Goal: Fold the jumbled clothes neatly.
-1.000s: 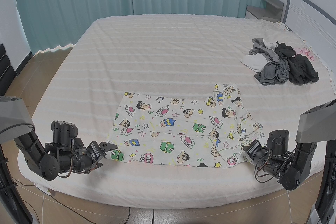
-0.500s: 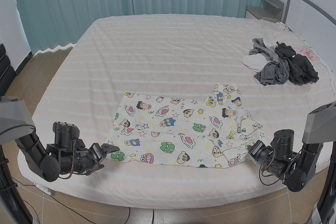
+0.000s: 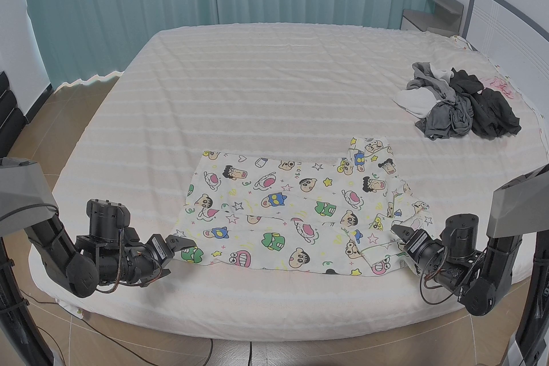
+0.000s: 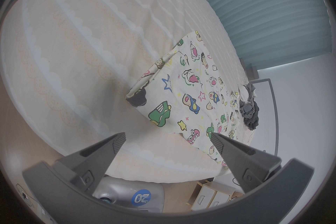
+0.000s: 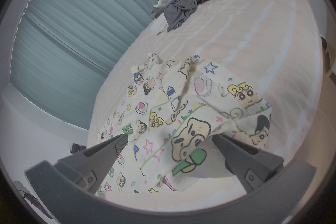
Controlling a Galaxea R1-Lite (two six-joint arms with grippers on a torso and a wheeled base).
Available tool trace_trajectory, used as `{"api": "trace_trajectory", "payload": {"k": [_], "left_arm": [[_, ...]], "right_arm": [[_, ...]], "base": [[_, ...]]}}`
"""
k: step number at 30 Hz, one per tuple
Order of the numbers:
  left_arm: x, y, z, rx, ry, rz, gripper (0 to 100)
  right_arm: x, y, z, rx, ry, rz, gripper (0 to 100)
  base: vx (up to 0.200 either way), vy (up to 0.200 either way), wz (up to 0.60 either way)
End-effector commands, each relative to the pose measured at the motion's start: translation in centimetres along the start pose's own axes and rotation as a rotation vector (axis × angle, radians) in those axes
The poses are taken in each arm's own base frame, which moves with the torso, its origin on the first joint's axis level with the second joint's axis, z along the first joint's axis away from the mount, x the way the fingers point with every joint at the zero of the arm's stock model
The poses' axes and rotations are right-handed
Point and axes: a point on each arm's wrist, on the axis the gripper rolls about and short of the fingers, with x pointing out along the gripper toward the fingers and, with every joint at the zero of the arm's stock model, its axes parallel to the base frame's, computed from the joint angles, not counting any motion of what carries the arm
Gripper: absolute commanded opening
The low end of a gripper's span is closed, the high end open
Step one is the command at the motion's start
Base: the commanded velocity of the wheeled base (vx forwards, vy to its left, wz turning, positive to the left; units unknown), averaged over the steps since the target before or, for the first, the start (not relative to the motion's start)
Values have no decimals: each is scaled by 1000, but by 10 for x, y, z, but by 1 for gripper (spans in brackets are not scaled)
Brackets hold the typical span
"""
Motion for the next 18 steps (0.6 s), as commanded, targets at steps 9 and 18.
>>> {"api": "trace_trajectory", "payload": {"k": [9,18], "left_arm": [[0,0,0,-1,0,0,100],[0,0,0,-1,0,0,100]], "right_arm": [[3,1,3,17,-31,26,100],[8,-8,-2,15,-31,-7,0]], "base": [[0,0,0],[0,0,0]]}}
